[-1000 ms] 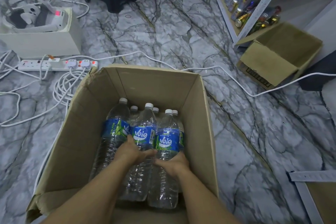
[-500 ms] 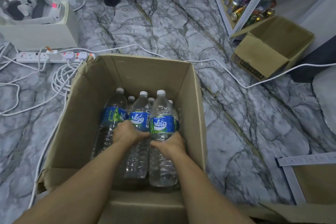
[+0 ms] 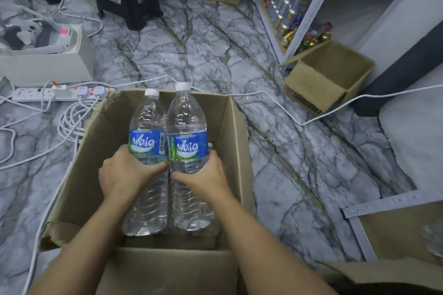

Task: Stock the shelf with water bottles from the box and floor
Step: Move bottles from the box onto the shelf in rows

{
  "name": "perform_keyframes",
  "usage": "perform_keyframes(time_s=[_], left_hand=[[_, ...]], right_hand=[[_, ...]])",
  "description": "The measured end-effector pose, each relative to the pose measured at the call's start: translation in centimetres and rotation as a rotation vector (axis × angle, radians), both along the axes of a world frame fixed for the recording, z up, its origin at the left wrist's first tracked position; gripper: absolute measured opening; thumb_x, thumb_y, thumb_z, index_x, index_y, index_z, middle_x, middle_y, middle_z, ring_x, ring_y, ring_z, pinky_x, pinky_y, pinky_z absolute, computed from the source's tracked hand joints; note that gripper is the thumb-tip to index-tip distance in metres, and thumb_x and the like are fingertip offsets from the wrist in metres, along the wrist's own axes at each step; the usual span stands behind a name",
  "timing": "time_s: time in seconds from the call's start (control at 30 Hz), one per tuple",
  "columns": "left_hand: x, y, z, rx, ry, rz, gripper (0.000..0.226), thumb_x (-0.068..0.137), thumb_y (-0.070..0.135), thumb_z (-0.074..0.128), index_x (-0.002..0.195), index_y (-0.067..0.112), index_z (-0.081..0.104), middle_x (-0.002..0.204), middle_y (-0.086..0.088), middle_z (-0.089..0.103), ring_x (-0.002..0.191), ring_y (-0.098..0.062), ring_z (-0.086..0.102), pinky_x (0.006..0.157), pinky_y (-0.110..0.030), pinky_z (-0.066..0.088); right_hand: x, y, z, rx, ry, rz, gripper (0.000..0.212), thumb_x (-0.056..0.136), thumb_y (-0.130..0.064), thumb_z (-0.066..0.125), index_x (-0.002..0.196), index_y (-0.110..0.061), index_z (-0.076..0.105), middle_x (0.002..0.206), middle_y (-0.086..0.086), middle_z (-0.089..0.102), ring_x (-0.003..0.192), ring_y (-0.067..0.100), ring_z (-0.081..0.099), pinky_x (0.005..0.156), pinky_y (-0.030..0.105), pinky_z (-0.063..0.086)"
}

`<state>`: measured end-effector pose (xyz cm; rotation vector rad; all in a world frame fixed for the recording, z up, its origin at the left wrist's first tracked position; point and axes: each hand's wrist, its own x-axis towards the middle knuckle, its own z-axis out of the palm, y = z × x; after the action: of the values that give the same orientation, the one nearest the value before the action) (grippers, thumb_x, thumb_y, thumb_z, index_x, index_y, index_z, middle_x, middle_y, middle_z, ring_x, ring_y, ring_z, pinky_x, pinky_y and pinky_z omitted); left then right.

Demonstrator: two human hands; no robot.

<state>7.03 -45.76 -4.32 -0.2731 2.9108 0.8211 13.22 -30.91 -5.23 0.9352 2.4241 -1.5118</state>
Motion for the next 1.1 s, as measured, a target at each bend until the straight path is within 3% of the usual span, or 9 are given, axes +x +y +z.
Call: perform_keyframes(time_s=[0.2, 0.4, 0.6, 0.7, 0.8, 0.97, 1.03, 1.1], left_hand=[[2.9, 0.5, 4.5, 0.33, 0.294, -0.001, 0.061, 0.051, 0.054, 0.087, 0.1, 0.024, 0.064, 0.093, -0.001, 0.074, 0.095, -0.026, 0.068, 0.084, -0.036, 0.049], [4.0, 6.4, 12.5, 0.55, 0.464, -0.154, 0.062, 0.053, 0.042, 0.09, 0.103, 0.02, 0.063, 0.09, 0.009, 0.064, 0.083, -0.011, 0.059, 0.078, -0.023, 0.041], [9.5, 18.2, 20.9, 0.908, 0.54, -0.51, 0.06, 0.05, 0.042, 0.089, 0.099, 0.027, 0.057, 0.088, 0.02, 0.064, 0.081, 0.001, 0.06, 0.077, -0.014, 0.048], [14.5, 24.9, 24.7, 1.04, 0.556, -0.698, 0.066, 0.048, 0.044, 0.087, 0.102, 0.031, 0.052, 0.094, 0.013, 0.066, 0.087, -0.004, 0.064, 0.082, -0.018, 0.05], [20.8, 31.4, 27.6, 1.178, 0.549, -0.889, 0.072, 0.046, 0.043, 0.088, 0.107, 0.032, 0.05, 0.102, 0.005, 0.068, 0.094, -0.01, 0.066, 0.086, -0.036, 0.055], [33.9, 38.8, 30.4, 1.296, 0.435, -1.135, 0.07, 0.047, 0.039, 0.087, 0.104, 0.031, 0.047, 0.099, 0.004, 0.067, 0.092, -0.014, 0.066, 0.084, -0.038, 0.054], [38.9, 40.8, 31.0, 1.33, 0.365, -1.234, 0.073, 0.046, 0.034, 0.09, 0.103, 0.033, 0.045, 0.098, 0.006, 0.066, 0.09, -0.01, 0.065, 0.084, -0.027, 0.053], [43.1, 42.6, 31.1, 1.337, 0.293, -1.328, 0.073, 0.047, 0.029, 0.092, 0.104, 0.03, 0.047, 0.094, 0.013, 0.064, 0.085, 0.004, 0.062, 0.078, -0.009, 0.047]], right_hand=[[2.0, 1.0, 6.2, 0.024, 0.16, -0.047, 0.074, 0.06, -0.042, 0.089, 0.122, -0.027, 0.05, 0.12, -0.009, 0.059, 0.109, 0.007, 0.054, 0.086, 0.024, 0.043], [5.6, 5.5, 13.0, 0.045, 0.375, -0.234, 0.078, 0.041, -0.045, 0.088, 0.111, -0.028, 0.059, 0.101, -0.01, 0.074, 0.093, 0.009, 0.071, 0.087, 0.039, 0.058], [15.4, 13.9, 21.9, 0.236, 0.616, -0.491, 0.063, 0.058, -0.012, 0.094, 0.112, -0.021, 0.061, 0.098, -0.011, 0.074, 0.087, -0.001, 0.07, 0.077, 0.016, 0.054], [22.5, 18.1, 25.1, 0.338, 0.691, -0.643, 0.062, 0.059, -0.007, 0.093, 0.112, -0.018, 0.06, 0.096, -0.011, 0.074, 0.081, -0.004, 0.07, 0.071, 0.01, 0.052], [30.4, 21.7, 27.7, 0.474, 0.716, -0.822, 0.066, 0.057, -0.013, 0.094, 0.115, -0.017, 0.062, 0.099, -0.007, 0.076, 0.087, 0.003, 0.072, 0.079, 0.021, 0.057], [43.4, 25.8, 30.3, 0.626, 0.722, -1.1, 0.071, 0.051, -0.024, 0.092, 0.115, -0.021, 0.061, 0.101, -0.007, 0.076, 0.092, 0.01, 0.073, 0.089, 0.04, 0.058], [48.3, 26.7, 30.7, 0.666, 0.704, -1.208, 0.072, 0.048, -0.028, 0.091, 0.113, -0.024, 0.06, 0.101, -0.008, 0.075, 0.093, 0.009, 0.072, 0.089, 0.04, 0.057], [52.7, 27.1, 31.0, 0.699, 0.688, -1.293, 0.067, 0.052, -0.021, 0.092, 0.11, -0.026, 0.059, 0.099, -0.011, 0.074, 0.091, 0.005, 0.071, 0.085, 0.031, 0.056]])
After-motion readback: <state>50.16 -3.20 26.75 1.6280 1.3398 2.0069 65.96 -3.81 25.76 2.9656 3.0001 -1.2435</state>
